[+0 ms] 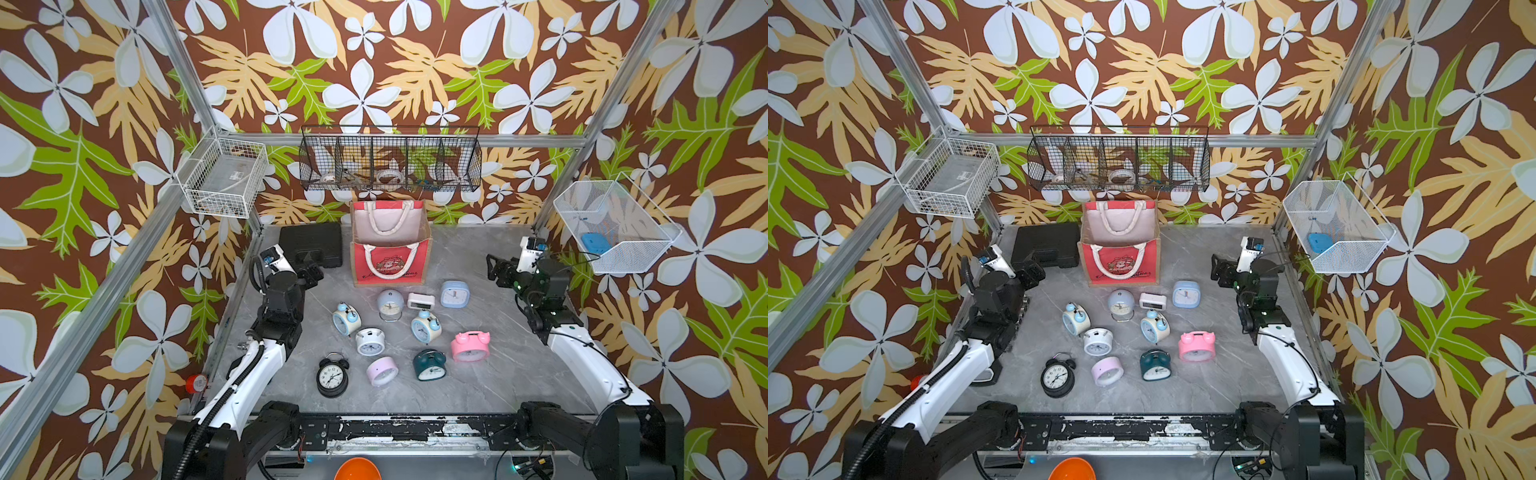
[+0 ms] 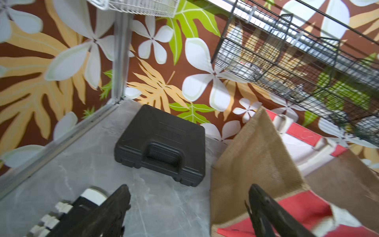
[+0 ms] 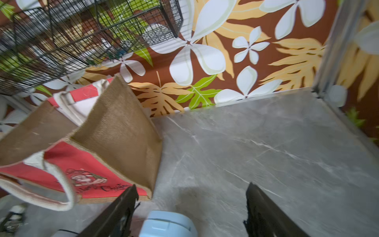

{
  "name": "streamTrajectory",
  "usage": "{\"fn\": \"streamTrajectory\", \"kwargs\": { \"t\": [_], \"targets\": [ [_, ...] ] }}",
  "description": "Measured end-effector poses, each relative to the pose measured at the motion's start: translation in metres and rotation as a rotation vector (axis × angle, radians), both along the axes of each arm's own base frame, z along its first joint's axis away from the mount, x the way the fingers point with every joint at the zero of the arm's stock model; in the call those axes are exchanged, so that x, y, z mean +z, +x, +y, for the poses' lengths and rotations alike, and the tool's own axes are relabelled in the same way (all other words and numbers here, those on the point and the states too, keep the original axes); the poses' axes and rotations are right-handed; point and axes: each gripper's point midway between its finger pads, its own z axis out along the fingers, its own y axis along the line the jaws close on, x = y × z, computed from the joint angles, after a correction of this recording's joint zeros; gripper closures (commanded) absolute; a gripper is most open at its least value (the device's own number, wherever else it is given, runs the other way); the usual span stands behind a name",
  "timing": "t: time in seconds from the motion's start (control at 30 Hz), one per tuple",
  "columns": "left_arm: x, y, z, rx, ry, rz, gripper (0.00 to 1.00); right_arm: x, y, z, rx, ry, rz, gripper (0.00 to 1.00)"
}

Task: Put the alarm clock into the canvas bag
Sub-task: Pick up the canvas bag from the center of the board.

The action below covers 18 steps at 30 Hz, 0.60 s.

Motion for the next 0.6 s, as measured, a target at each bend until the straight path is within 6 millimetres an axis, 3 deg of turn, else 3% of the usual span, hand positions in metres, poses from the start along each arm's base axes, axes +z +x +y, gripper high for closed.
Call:
{"fn": "streamTrajectory", "kwargs": {
  "t": [0.2, 0.4, 0.6],
  "targets": [
    [0.027, 0.023, -0.038, -0.182, -0.056, 0.033, 0.15, 0.011, 0.017, 0.051, 0.150, 0.059, 0.053, 0.19],
    [0.042, 0.042, -0.063, -0.285, -0.060, 0.090, 0.17, 0.005, 0.004, 0.108, 0.294, 0.042, 0.118, 0.19],
    [0.058, 0.074, -0.076, -0.325, -0.015, 0.141, 0.17, -0.007, -0.002, 0.124, 0.318, 0.013, 0.174, 0.20]
  ]
}}
